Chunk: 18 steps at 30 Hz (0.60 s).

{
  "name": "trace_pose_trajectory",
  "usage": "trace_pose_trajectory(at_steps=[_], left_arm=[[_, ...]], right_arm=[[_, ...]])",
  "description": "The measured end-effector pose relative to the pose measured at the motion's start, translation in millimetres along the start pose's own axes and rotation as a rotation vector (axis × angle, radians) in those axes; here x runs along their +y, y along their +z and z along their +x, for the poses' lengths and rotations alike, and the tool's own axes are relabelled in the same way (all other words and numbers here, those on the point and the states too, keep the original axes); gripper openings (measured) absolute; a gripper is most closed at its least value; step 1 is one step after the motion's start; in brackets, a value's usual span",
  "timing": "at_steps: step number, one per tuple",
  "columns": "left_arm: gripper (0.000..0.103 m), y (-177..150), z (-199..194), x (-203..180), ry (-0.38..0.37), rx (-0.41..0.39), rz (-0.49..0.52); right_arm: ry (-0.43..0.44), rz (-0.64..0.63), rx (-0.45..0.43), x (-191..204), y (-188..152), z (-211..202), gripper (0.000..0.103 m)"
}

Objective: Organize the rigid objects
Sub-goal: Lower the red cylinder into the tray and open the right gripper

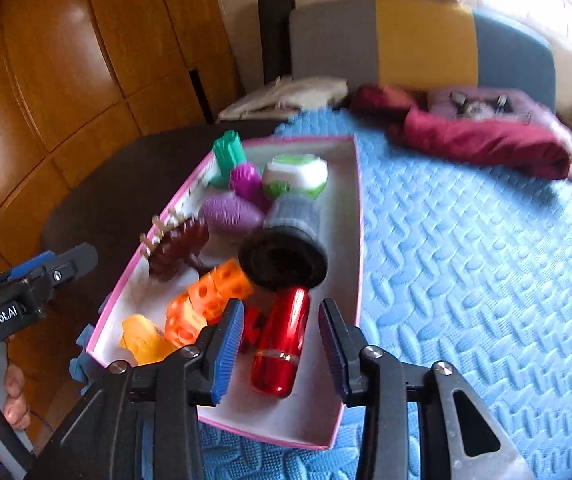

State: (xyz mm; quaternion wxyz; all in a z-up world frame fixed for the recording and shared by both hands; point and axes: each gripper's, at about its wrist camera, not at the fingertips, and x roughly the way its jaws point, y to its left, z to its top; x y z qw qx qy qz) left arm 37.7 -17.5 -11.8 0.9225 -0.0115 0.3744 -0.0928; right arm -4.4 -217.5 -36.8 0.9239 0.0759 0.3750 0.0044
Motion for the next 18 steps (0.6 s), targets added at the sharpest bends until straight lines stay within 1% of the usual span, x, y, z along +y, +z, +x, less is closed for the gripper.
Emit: trace_pose_trajectory(at_steps=[1, 3, 6, 8, 9, 11, 13, 16, 18], left_arm=[[0.103, -0.2, -2.7, -0.4, 0.009, -0.007, 0.001], [0.103, -0.4, -6.8, -0.4, 0.034, -0.01, 0.0], [0.103, -2.8, -14.3, 0.9, 0.037, -0.014, -0.01], [0.103, -4.4, -18.2, -0.3, 0.049, -0.013, -0.006], [0.103, -5.7, -22.2, -0.6, 0.044, -0.015, -0.004], [0.103, -7.6, -28.7, -1.3, 0.04, -0.029, -0.012], [0.103, -8.4, -34.1, -2.9, 0.058, -0.043, -0.01], [0.103, -8.2, -43.5, -5.1, 0.096, -0.093, -0.012], [0.103, -7.9, -45.4, -5.5, 0.108, -0.095, -0.013]], right_arm=[[-0.016, -0.004, -0.019, 2.1, 0.9, -3.4, 0.042], [-0.035, -0.009, -0.048, 5.5, 1.1, -10.2, 0.042], [-0.068, -0.022, -0.071, 13.0, 1.3, -13.5, 0.043], [-0.078, -0.023, -0.076, 17.6, -1.6, -14.6, 0.043], [-0.083, -0.023, -0.081, 20.0, -3.5, -15.6, 0.043], [-0.094, -0.021, -0.09, 23.3, -6.7, -17.2, 0.043], [-0.095, -0.018, -0.095, 25.4, -8.5, -18.3, 0.043], [-0.099, -0.024, -0.104, 27.2, -9.4, -22.3, 0.043], [-0.099, -0.026, -0.109, 28.0, -9.3, -23.8, 0.043]])
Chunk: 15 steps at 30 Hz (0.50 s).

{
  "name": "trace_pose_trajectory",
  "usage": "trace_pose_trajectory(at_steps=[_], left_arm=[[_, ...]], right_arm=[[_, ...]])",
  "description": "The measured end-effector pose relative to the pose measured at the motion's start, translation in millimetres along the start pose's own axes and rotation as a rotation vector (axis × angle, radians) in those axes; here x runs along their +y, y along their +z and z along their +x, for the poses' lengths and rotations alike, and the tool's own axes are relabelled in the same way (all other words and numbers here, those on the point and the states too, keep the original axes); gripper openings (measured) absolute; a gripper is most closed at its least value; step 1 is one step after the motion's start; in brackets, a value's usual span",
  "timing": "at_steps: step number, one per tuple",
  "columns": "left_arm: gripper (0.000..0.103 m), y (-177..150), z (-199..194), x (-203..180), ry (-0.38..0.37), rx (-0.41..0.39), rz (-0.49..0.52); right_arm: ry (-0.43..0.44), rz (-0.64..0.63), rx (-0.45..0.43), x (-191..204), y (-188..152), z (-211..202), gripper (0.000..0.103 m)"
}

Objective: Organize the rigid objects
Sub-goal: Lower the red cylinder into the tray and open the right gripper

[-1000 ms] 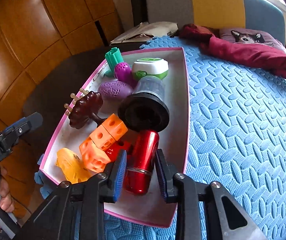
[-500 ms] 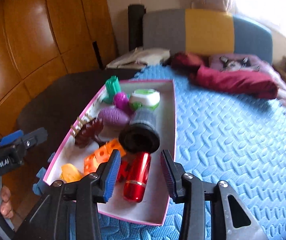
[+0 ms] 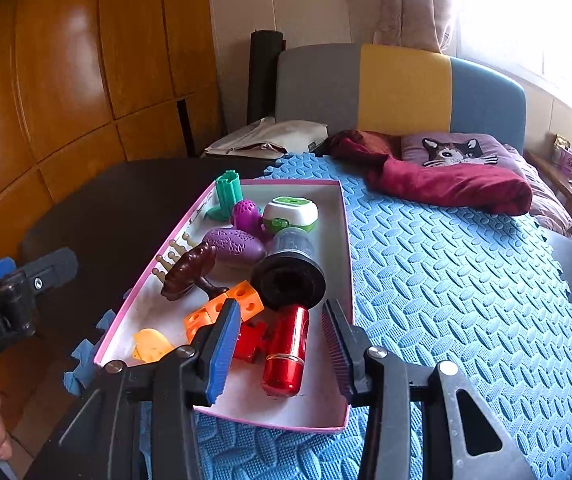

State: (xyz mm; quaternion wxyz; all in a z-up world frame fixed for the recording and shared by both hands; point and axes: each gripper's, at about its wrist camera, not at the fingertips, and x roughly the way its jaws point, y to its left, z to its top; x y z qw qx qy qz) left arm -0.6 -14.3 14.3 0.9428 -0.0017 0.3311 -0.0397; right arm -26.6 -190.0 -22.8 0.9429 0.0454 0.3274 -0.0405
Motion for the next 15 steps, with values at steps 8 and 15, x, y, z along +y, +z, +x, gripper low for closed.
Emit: trace_pose_trajectory(at_steps=[8, 15], left_arm=[[0.103, -1.7, -2.2, -0.6, 0.009, -0.011, 0.015], [0.099, -3.3, -0.5, -2.7, 0.012, -0.006, 0.023]], right_arm=[[-0.012, -0.013, -0.018, 2.8, 0.3, -5.5, 0.043], [-0.01, -0.05, -0.021, 11.0, -0.1, -6.7, 0.043]])
